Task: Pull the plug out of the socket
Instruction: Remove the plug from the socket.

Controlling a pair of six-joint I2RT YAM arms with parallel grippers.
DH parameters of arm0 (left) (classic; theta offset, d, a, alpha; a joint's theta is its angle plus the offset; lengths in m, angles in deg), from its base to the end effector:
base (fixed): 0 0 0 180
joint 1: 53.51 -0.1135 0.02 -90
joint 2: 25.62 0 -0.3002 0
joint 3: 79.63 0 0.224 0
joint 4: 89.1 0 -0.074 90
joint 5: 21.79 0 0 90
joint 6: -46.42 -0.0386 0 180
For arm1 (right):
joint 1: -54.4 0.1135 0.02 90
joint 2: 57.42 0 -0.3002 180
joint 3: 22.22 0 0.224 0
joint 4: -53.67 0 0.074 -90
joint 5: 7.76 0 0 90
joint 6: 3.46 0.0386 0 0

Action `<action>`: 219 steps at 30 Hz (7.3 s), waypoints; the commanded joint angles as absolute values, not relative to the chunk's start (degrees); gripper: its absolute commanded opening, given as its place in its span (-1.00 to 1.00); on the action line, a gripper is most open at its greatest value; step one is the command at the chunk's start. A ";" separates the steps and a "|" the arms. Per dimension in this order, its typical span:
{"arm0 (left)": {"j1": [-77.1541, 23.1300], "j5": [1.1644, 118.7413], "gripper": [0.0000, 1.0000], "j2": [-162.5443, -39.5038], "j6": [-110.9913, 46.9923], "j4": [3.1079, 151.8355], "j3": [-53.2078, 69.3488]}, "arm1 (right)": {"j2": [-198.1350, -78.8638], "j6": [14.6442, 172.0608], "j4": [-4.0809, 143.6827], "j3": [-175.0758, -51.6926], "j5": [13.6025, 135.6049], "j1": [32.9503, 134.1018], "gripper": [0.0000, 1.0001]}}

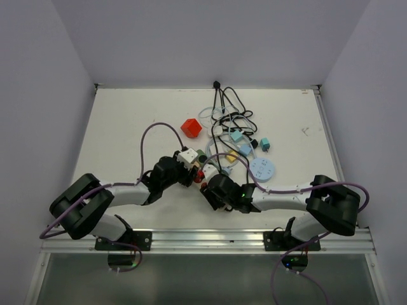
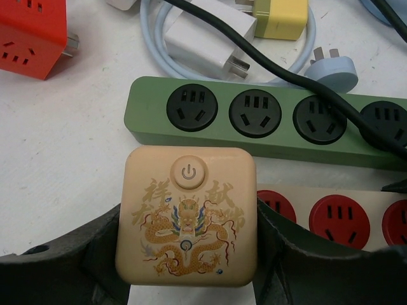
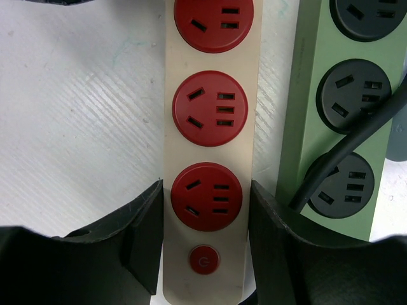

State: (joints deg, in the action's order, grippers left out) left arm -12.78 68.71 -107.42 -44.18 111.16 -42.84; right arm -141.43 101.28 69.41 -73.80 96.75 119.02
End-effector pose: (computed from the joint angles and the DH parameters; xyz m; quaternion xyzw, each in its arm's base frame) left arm 0.1804 -0.1549 0.2051 0.2950 0.7889 -0.1815 0.5077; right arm 0.1168 0.2235 0.2090 -0.3499 0.8592 0.1353 0.3479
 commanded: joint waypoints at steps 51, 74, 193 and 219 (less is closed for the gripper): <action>-13.52 83.07 -1.00 -93.73 -36.72 94.18 -34.83 | -128.00 104.73 86.70 -74.58 101.58 124.45 -1.00; -14.66 78.50 -1.00 -79.67 -34.70 115.45 -51.09 | -119.46 108.96 75.97 -67.27 80.04 113.90 -1.00; -13.17 83.77 -1.00 -89.86 -43.23 102.79 -42.92 | -134.24 112.12 85.29 -78.97 87.08 123.13 -1.00; -27.76 69.09 -1.00 -90.66 -33.91 101.64 -42.56 | -138.54 112.03 82.74 -77.12 88.15 123.22 -1.00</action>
State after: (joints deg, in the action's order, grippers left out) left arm -24.56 57.91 -92.16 -33.71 92.41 -44.90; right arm -137.97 109.19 72.56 -77.91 93.07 121.84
